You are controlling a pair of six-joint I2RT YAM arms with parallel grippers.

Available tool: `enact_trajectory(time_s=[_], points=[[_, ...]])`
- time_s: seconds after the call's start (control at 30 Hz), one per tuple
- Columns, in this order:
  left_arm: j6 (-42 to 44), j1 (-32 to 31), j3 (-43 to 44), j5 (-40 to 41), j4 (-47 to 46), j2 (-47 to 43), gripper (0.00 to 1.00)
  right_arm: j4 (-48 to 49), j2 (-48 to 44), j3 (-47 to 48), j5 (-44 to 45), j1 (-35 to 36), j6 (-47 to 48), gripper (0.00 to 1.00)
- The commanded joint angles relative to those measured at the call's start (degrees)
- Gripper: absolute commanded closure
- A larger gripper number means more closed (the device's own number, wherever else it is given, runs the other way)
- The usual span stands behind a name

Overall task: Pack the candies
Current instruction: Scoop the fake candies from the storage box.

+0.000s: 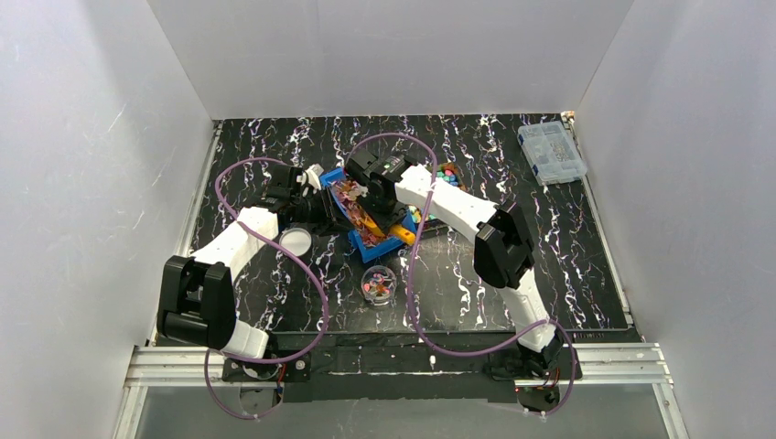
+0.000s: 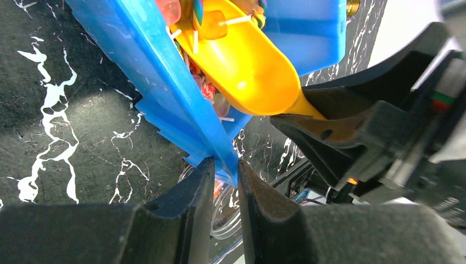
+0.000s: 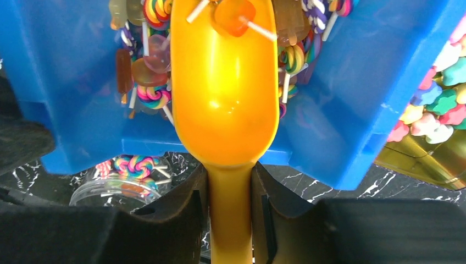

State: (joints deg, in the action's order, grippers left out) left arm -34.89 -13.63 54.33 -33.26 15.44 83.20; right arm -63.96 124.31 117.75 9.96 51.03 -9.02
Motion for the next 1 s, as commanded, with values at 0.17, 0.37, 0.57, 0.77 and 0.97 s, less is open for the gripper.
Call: enact_trajectory(time_s=[0.17, 0.37, 0.57, 0.77, 0.97], points=[[0.80, 0.00, -0.29, -2.55, -1.12, -0.57, 0.80, 27.18, -7.73, -19.03, 6.26, -0.58, -0.67, 0.99], [1.31, -0.06, -0.62, -2.55, -1.12, -1.17, 0.80, 41.03, -15.37, -31.87, 7.74, -0.58, -0.44, 0.99], [1.48, -0.04, -0.75, -2.96, -1.13, -0.93, 0.80, 53.39, -21.17, -41.99, 7.77, -0.49, -0.21, 0.99], [1.76, 0.01, -0.98, -2.76, -0.76, -1.11, 0.81, 58.97, -25.34, -48.62, 8.06, -0.47, -0.30, 0.99], [1.86, -0.02, -0.89, -2.69, -0.75, -0.85, 0.81, 64.27, -26.18, -52.47, 8.65, -0.22, -0.56, 0.99]])
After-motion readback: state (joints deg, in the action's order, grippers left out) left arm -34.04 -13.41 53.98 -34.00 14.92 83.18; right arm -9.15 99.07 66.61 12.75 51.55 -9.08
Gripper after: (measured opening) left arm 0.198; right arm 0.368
